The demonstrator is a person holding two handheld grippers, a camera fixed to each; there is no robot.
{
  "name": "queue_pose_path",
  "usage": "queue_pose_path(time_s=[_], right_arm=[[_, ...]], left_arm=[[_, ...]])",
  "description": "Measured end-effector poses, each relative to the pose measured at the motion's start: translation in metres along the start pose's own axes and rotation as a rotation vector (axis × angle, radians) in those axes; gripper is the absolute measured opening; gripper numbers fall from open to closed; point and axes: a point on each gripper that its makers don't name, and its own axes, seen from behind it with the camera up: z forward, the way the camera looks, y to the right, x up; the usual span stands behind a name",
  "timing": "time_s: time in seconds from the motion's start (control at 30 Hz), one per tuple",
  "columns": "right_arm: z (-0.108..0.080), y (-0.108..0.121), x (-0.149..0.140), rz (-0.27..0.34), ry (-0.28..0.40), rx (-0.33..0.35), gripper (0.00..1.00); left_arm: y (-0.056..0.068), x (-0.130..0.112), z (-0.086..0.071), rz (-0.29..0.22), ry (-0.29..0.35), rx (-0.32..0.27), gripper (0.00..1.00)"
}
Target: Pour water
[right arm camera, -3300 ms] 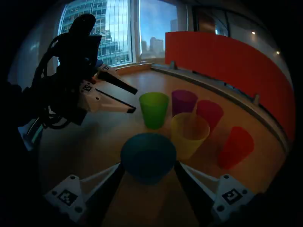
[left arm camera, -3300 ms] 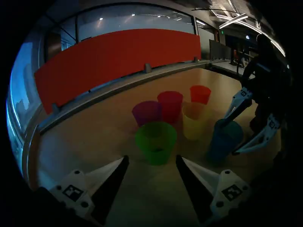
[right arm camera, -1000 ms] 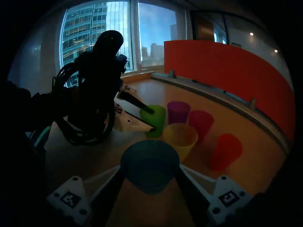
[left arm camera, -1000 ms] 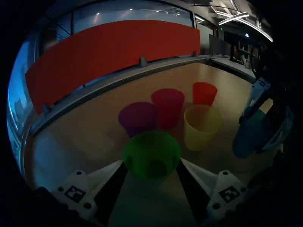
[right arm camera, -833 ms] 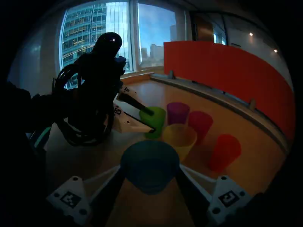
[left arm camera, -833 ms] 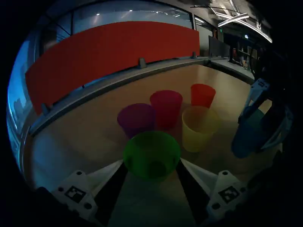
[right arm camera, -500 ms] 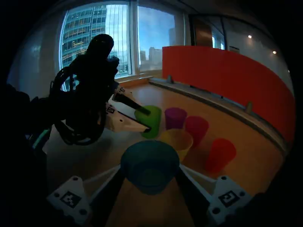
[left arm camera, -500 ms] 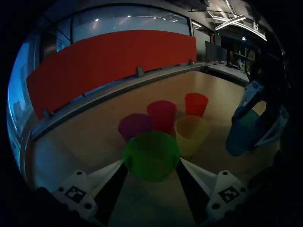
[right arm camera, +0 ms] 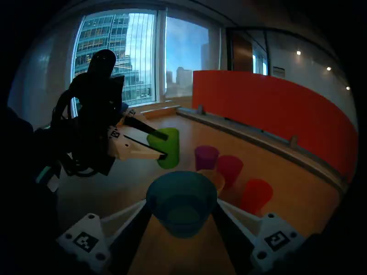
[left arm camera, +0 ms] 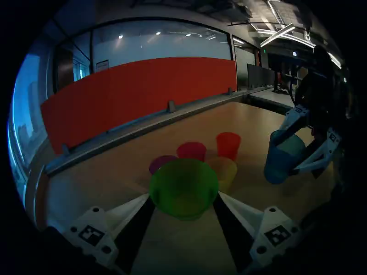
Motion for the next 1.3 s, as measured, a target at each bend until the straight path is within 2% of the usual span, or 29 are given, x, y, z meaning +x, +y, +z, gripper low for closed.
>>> queue_pose_path(time_s=[0.27, 0.57, 0.87, 1.3], right_arm=[[-0.013, 0.008, 0.02, 0.004, 0.063, -0.035, 0.89], [-0.023, 0.01, 0.038, 0.001, 0.113, -0.048, 0.89], [-0.027, 0.008, 0.045, 0.0, 0.133, -0.051, 0.89], [-0.035, 0.016, 0.06, 0.011, 0.177, -0.067, 0.89]], left_arm=[[0.003, 0.012, -0.018, -0.023, 0.047, -0.005, 0.85], [0.009, 0.029, -0.033, -0.009, 0.11, -0.014, 0.85], [0.018, 0.044, -0.044, -0.019, 0.155, -0.03, 0.85], [0.017, 0.058, -0.055, -0.038, 0.23, -0.039, 0.85]])
